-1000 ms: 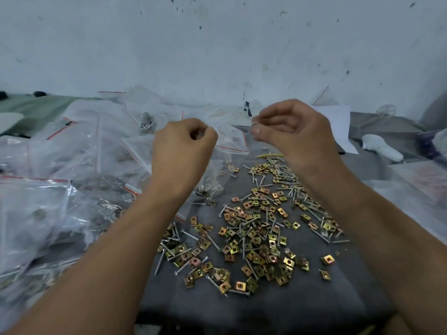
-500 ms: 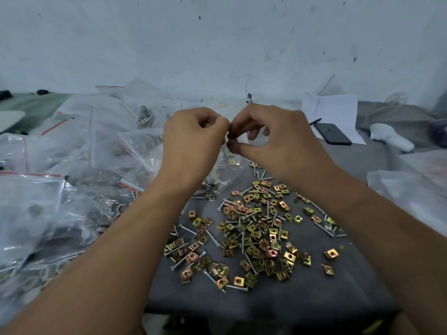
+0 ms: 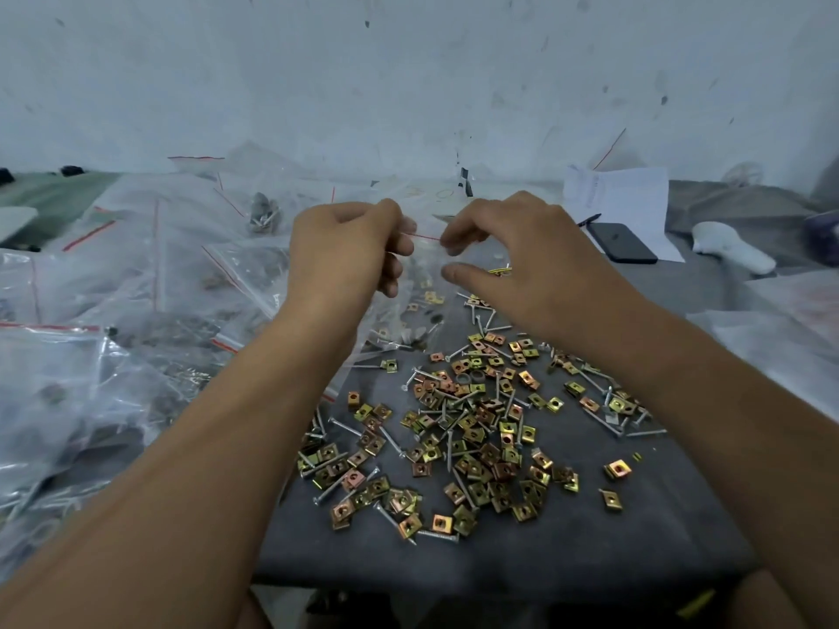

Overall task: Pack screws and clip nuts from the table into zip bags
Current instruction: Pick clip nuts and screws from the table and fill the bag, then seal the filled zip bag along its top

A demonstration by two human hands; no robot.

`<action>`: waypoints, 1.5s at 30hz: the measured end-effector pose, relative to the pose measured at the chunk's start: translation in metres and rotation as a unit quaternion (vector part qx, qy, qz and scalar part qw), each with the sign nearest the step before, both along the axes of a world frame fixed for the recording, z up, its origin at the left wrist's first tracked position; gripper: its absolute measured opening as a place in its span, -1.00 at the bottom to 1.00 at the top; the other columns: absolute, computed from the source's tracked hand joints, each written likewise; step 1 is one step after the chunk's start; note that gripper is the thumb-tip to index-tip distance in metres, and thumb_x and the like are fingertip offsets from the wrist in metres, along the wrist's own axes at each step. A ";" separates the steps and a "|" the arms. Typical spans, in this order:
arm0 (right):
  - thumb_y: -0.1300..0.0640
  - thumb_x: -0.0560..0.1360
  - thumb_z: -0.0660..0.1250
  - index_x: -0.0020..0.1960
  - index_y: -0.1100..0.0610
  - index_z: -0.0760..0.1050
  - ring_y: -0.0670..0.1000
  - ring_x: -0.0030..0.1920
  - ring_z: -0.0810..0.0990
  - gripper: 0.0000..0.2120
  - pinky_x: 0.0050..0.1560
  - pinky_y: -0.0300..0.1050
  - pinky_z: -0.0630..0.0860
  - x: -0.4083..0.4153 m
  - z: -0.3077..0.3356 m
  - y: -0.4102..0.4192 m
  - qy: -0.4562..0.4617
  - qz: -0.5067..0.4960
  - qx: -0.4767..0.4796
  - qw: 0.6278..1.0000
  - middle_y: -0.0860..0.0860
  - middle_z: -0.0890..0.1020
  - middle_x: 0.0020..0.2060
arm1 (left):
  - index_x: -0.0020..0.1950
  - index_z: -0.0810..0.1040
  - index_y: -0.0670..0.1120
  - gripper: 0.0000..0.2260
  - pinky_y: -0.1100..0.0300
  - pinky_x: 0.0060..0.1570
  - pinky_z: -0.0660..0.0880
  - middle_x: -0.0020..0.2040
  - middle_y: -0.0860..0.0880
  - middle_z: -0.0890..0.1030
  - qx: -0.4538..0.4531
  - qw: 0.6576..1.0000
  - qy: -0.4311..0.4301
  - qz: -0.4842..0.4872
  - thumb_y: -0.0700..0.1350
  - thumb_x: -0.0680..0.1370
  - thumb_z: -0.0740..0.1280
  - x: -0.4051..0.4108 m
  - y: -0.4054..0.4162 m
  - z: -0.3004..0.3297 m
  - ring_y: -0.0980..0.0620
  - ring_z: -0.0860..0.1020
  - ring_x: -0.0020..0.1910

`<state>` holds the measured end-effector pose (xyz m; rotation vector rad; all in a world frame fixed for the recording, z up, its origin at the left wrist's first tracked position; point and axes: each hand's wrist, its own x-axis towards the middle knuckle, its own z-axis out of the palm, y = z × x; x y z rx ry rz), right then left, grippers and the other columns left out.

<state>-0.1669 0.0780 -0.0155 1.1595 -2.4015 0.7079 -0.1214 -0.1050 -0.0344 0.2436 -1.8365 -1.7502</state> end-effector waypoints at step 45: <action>0.19 0.44 0.59 0.19 0.11 0.54 0.00 0.03 0.74 -0.62 0.15 -0.01 0.64 -0.012 -0.007 0.015 -0.262 0.063 -0.381 0.884 -0.01 0.77 -0.07 | -0.18 0.76 0.01 -0.90 0.33 -0.30 0.45 -0.29 0.03 0.63 -0.069 0.991 0.102 -0.060 -0.10 0.54 0.57 -0.006 0.021 -0.001 0.18 0.49 -0.33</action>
